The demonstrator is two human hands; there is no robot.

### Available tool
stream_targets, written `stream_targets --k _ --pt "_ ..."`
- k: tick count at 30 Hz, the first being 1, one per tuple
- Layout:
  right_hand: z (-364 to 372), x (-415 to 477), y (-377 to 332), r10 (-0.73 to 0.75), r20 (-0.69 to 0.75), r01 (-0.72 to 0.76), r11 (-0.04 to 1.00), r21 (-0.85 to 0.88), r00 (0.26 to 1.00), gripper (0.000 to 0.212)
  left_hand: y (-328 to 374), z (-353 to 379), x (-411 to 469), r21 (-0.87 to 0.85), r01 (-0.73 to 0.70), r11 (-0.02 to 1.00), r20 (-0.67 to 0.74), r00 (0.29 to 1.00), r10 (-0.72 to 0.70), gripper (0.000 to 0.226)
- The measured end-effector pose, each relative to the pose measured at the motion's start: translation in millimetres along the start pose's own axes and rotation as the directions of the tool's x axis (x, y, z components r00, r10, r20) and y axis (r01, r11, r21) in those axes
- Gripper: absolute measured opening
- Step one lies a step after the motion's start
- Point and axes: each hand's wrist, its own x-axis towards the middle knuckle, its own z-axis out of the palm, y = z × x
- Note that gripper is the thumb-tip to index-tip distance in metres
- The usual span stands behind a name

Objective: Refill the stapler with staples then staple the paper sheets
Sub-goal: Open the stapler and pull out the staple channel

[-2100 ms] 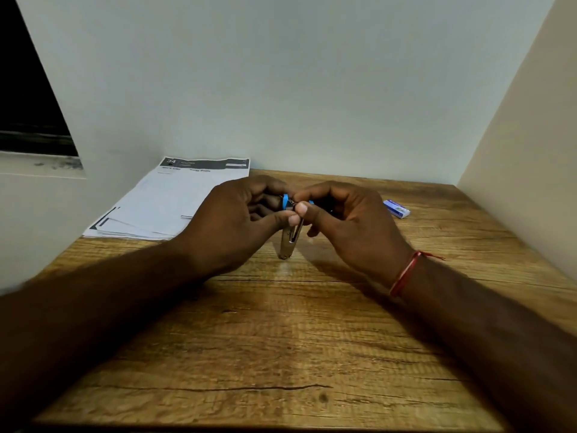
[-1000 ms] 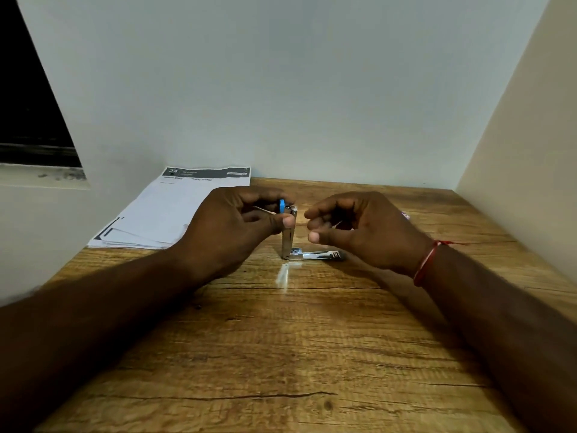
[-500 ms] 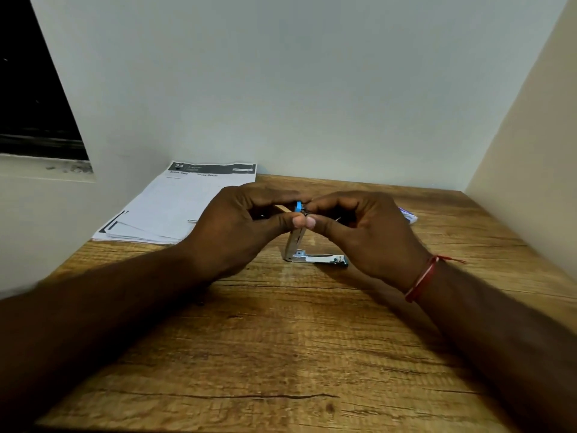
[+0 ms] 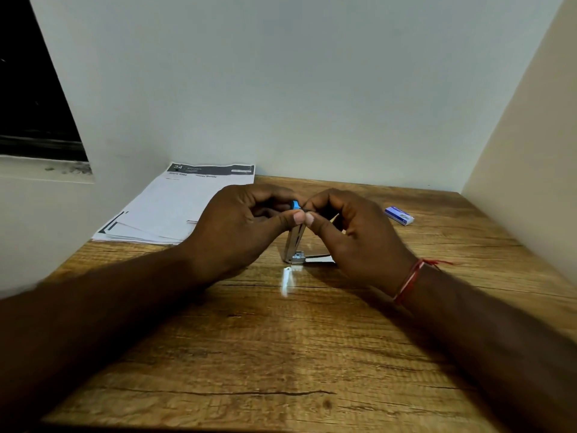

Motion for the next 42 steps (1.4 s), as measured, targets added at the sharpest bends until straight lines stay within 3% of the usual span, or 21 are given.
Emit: stream_targets --k 3,7,12,17,22,27,31,37,42 --pt "0.5 0.2 6.0 -0.010 -0.002 0.010 1.000 0.002 1.000 0.007 -3.2 -1.3 1.3 -0.075 0.038 0.996 -0.013 0.999 -0.039 0.017" --pt "-8.0 2.9 20.3 0.094 0.035 -0.097 0.991 0.088 0.995 0.006 -9.7 -8.4 6.0 -0.175 0.140 0.975 -0.010 0.990 -0.144 0.016" --pt "-26.7 11.2 35.6 0.139 0.134 -0.152 0.985 0.085 0.981 0.008 -14.2 -17.6 7.6 0.010 0.149 0.989 0.012 0.989 -0.149 0.024" --pt "-37.4 14.1 44.5 0.138 0.143 -0.162 0.972 0.169 0.980 0.011 -19.1 -22.8 7.0 0.197 0.084 0.977 0.154 0.981 -0.115 0.031" --pt "-36.9 15.0 49.6 0.127 0.133 -0.155 0.961 0.231 0.983 0.011 -19.6 -18.6 -0.7 0.270 0.007 0.963 0.335 0.937 -0.101 0.031" --pt "-35.8 14.9 48.8 0.113 0.140 -0.145 0.958 0.249 0.984 0.008 -14.8 -12.3 -3.8 0.281 0.007 0.960 0.321 0.942 -0.100 0.047" --pt "-31.9 14.3 48.2 0.102 0.169 -0.149 0.944 0.295 0.980 0.009 -9.6 -7.0 -5.0 0.338 -0.146 0.930 0.312 0.950 0.036 0.068" --pt "-26.9 12.8 50.3 0.091 0.206 -0.156 0.931 0.330 0.974 0.008 -5.1 -4.5 -6.4 0.446 -0.347 0.825 0.391 0.905 0.170 0.062" --pt "-25.8 12.3 50.7 0.100 0.202 -0.167 0.922 0.350 0.974 0.009 -7.4 -3.6 -5.4 0.455 -0.375 0.808 0.401 0.896 0.190 0.062"
